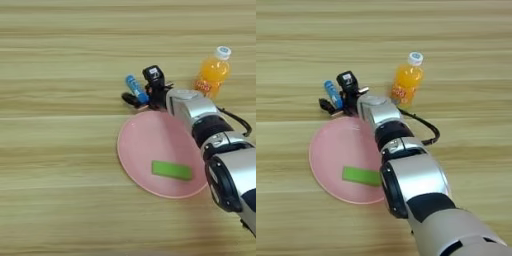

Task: Move the objects on the table

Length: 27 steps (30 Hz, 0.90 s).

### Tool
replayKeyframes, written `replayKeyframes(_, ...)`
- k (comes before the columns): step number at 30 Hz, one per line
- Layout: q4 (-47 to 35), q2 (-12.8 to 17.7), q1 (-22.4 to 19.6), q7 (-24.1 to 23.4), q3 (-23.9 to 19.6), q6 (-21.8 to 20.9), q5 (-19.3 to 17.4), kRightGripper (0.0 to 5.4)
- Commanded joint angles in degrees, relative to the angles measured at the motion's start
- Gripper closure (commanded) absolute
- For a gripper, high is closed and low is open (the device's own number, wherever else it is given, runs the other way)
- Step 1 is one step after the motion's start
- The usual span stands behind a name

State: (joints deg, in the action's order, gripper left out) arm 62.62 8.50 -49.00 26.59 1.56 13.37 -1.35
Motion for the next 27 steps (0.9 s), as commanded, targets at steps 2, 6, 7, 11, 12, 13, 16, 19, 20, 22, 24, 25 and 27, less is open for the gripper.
replayKeyframes(2, 0.76, 0.66, -6.21, -1.29, -0.99, -2.91, 0.39, 0.04)
replayKeyframes(6, 2.39, 0.60, -6.45, -1.58, -0.94, -3.88, 0.99, 0.25)
replayKeyframes(7, 2.70, 0.59, -6.48, -1.67, -0.93, -4.13, 1.16, 0.28)
replayKeyframes(11, 3.77, 0.48, -6.57, -2.04, -0.99, -4.98, 1.73, 0.77)
replayKeyframes(12, 3.94, 0.45, -6.59, -2.08, -1.02, -5.11, 1.83, 0.85)
replayKeyframes(13, 4.08, 0.42, -6.62, -2.11, -1.03, -5.26, 1.94, 0.93)
replayKeyframes(16, 4.26, 0.37, -6.63, -2.13, -1.01, -5.60, 2.24, 1.27)
replayKeyframes(19, 4.35, 0.37, -6.61, -2.15, -1.04, -5.88, 2.47, 1.56)
replayKeyframes(20, 4.40, 0.38, -6.60, -2.16, -1.04, -5.98, 2.54, 1.68)
replayKeyframes(22, 4.51, 0.41, -6.61, -2.23, -1.01, -6.23, 2.67, 1.86)
replayKeyframes(24, 4.59, 0.42, -6.61, -2.32, -0.99, -6.40, 2.79, 2.12)
replayKeyframes(25, 4.62, 0.43, -6.59, -2.40, -0.98, -6.49, 2.85, 2.23)
replayKeyframes(27, 4.66, 0.44, -6.53, -2.54, -0.95, -6.66, 2.97, 2.43)
